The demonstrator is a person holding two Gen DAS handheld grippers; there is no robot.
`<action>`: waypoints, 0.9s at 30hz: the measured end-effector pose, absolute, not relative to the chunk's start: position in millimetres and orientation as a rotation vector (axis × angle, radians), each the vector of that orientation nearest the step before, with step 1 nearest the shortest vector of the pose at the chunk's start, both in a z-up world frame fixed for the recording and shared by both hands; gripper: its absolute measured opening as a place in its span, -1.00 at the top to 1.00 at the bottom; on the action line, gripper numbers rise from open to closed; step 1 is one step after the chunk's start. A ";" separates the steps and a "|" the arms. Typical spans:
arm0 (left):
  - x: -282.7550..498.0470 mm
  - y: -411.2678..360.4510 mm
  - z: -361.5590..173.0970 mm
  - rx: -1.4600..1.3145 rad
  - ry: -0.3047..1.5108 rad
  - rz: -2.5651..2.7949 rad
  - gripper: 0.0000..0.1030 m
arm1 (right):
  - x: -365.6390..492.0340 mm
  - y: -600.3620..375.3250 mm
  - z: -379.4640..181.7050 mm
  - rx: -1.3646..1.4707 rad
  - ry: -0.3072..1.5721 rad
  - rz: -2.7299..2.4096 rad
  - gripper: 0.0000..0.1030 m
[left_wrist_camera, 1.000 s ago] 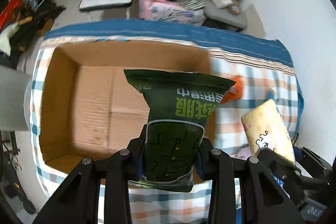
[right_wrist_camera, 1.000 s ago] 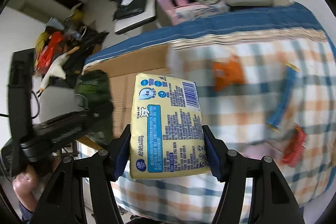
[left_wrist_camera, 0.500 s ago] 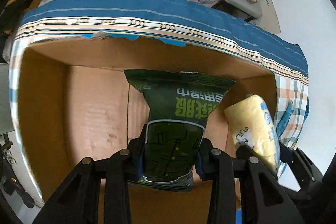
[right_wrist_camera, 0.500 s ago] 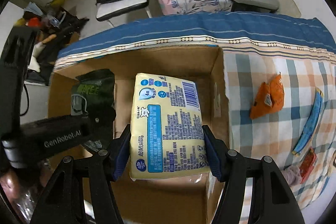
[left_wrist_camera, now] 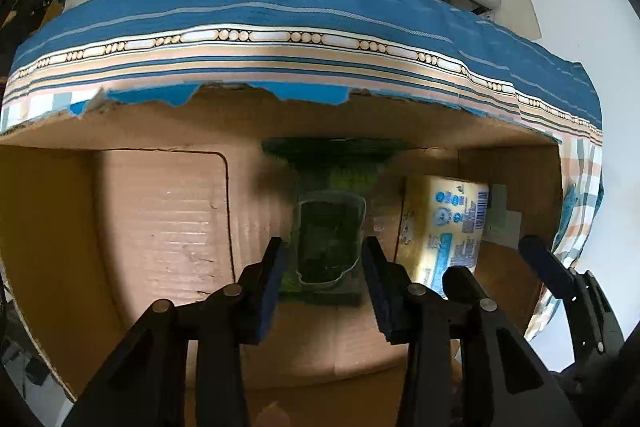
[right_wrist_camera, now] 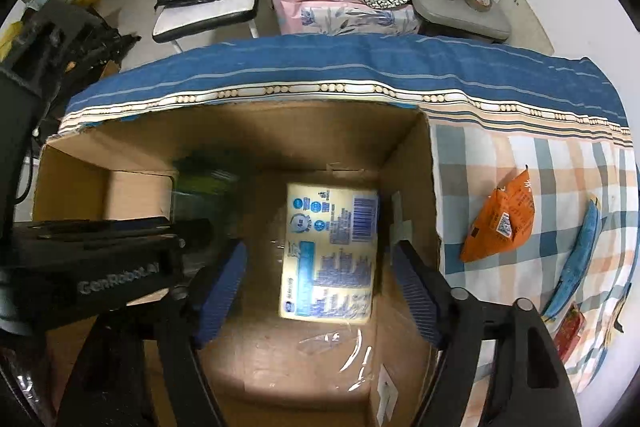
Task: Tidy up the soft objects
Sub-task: 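Lower both packs into the box and open both tools, then grasp the lilac sock with the left tool while the right grasps the red candy pack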
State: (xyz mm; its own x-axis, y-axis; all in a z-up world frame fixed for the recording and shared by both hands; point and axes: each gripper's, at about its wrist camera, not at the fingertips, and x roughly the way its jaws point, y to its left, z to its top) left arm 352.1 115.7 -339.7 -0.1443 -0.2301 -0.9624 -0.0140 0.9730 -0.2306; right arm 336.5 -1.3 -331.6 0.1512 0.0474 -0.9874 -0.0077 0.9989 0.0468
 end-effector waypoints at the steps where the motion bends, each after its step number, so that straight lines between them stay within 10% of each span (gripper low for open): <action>1: 351.2 116.7 -336.9 -0.184 1.704 -0.191 0.10 | 335.5 -1.5 -329.3 0.035 1.416 0.039 -0.59; 9: 335.4 132.7 -308.3 -0.182 1.634 -0.169 -0.65 | 319.1 -4.7 -306.6 0.030 1.412 0.044 -0.89; 27: 239.5 161.6 -226.8 -0.081 1.385 -0.054 -0.66 | 229.1 -0.7 -247.3 0.029 1.388 0.063 -1.00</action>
State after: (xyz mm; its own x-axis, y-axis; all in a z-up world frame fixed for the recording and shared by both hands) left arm 239.5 161.6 -226.8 0.1844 -0.0854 -0.9791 -0.0095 0.9960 -0.0887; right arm 229.1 -0.7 -247.3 0.1800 0.0619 -0.9817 -0.0279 0.9979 0.0578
